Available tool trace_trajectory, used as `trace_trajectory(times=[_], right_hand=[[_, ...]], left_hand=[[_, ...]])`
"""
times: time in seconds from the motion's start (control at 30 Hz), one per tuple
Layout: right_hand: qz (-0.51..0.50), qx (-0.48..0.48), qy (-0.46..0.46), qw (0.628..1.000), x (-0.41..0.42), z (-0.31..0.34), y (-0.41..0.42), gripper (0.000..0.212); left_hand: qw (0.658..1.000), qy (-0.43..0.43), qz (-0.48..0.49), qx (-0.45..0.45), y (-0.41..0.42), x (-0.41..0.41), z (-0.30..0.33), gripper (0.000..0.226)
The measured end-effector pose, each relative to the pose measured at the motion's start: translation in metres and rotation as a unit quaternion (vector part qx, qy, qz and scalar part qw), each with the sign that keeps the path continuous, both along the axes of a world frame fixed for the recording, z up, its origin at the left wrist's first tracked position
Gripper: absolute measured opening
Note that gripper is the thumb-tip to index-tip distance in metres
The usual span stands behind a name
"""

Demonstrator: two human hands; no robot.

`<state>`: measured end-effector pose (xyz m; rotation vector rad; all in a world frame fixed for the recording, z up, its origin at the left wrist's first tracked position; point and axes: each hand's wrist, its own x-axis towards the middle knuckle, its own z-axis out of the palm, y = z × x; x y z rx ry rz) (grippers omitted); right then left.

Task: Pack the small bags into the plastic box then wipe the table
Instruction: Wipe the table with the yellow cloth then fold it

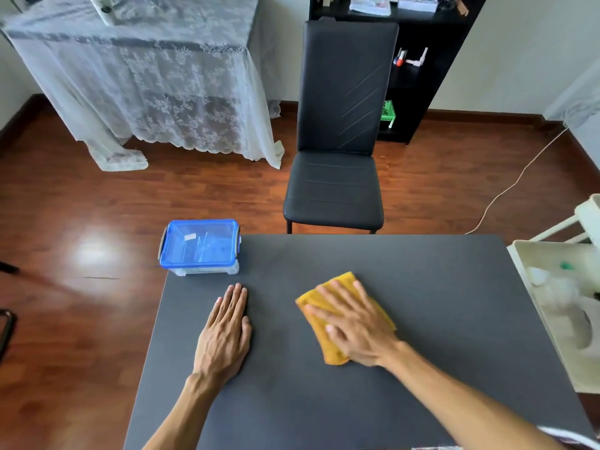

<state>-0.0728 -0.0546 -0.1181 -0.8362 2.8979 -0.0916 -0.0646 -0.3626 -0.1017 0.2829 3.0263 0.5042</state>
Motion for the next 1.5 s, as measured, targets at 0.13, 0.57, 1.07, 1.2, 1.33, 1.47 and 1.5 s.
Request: trace_trajectory(times=[0.13,0.57,1.07,1.2,1.33,1.47,1.5], right_hand=[[-0.122,0.069,0.000,0.990,-0.064,0.014,0.045,0.059],[0.095,0.020,0.005,0.995,-0.005,0.001,-0.057,0.068],[0.063,-0.012,0.007,0.998,0.068,-0.004,-0.104,0.066],[-0.087,0.021,0.008,0.996,0.057,0.005,0.009,0.063],[-0.236,0.010,0.007,0.972,0.003,0.011,-0.033,0.058],[-0.096,-0.037,-0.003,0.995,0.021,-0.003,-0.129,0.056],[-0.054,-0.046,-0.005,0.997,0.041,-0.006,-0.140,0.056]], left_hand=[[0.999,0.015,0.030,0.030,-0.013,-0.002,-0.001,0.058],[0.996,0.018,0.080,0.045,-0.042,0.011,-0.011,0.061],[0.995,0.023,0.076,0.063,-0.040,0.036,-0.011,0.064],[0.995,0.016,0.083,0.061,-0.031,0.054,-0.012,0.066],[0.995,0.014,0.087,0.054,-0.029,0.053,-0.017,0.066],[0.995,0.017,0.079,0.054,-0.030,0.054,-0.021,0.066],[0.995,0.015,0.078,0.056,-0.029,0.056,-0.021,0.066]])
